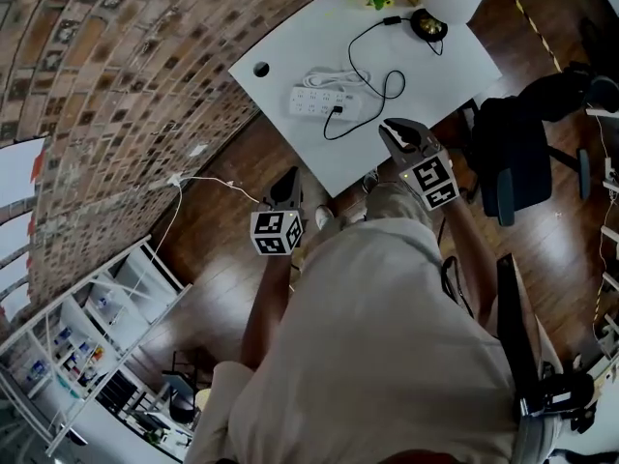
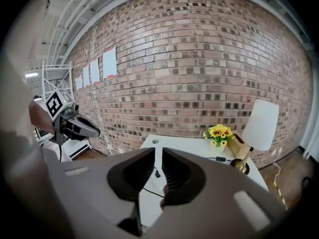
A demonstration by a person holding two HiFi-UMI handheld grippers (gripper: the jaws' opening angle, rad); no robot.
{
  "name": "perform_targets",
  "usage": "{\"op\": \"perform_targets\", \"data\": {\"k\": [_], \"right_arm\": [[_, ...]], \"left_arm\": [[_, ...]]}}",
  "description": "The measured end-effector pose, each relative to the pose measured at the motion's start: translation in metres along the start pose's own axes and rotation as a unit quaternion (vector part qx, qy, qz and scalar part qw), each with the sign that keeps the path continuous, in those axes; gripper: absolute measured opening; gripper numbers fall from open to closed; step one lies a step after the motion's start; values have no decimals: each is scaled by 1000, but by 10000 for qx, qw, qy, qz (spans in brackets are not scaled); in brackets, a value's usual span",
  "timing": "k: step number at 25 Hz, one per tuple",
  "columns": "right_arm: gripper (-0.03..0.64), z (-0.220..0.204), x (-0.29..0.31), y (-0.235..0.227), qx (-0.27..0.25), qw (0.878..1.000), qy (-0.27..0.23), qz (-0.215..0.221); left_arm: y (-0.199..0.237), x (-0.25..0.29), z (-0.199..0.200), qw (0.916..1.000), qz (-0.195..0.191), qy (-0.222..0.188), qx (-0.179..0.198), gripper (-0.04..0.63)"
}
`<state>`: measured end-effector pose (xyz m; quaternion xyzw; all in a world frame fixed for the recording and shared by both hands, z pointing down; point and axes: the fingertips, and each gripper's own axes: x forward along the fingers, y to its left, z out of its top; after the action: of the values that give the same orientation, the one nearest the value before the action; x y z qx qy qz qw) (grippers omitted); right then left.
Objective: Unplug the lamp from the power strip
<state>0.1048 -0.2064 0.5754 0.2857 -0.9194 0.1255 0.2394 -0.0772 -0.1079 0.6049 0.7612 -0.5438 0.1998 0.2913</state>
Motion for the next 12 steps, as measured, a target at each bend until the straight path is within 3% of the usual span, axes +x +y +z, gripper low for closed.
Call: {"op": "perform_targets", "data": {"k": [8,12], "right_arm": [[37,-5,39,-25,-152,9984,123,529],[42,-15,56,-25,-281,9962,327,755]], "left_arm": [[12,4,3,9974,646,117,-291,6],[15,9,-3,9962,753,229,-383,6]]}}
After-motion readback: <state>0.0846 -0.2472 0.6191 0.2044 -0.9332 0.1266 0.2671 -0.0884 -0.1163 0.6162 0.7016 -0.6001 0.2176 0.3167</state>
